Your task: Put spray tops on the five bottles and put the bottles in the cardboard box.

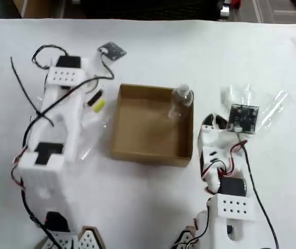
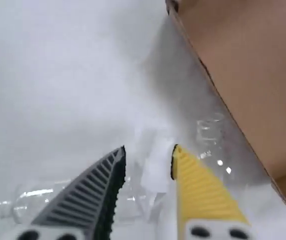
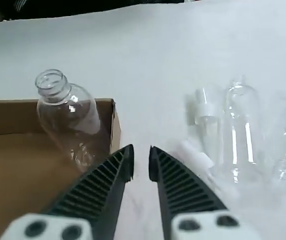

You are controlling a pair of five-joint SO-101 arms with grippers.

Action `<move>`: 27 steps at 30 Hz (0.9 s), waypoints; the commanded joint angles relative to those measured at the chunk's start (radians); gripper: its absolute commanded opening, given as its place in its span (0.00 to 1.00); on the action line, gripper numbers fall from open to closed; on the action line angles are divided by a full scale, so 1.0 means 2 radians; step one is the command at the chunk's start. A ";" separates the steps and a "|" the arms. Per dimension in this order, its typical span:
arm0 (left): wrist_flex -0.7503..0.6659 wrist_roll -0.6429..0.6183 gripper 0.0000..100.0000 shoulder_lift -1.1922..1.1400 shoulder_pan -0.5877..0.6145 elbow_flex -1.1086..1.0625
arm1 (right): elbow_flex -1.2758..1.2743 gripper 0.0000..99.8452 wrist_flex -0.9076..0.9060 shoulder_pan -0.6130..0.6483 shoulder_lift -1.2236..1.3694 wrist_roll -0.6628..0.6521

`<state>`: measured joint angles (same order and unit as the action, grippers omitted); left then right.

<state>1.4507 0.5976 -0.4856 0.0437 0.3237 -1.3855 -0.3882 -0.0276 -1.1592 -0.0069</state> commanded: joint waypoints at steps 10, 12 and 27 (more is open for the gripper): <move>0.163 0.028 0.15 -0.178 0.018 0.252 | -0.002 0.04 0.032 0.003 -0.004 -0.019; 0.167 0.028 0.15 -0.181 0.021 0.264 | -0.002 0.04 0.032 0.003 -0.004 -0.020; 0.157 0.061 0.15 -0.187 0.023 0.220 | -0.002 0.04 0.032 0.005 -0.004 -0.021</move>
<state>1.7653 0.7127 -0.8723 0.0867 0.7580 -1.3963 -0.3468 -0.0230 -1.1592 -0.0345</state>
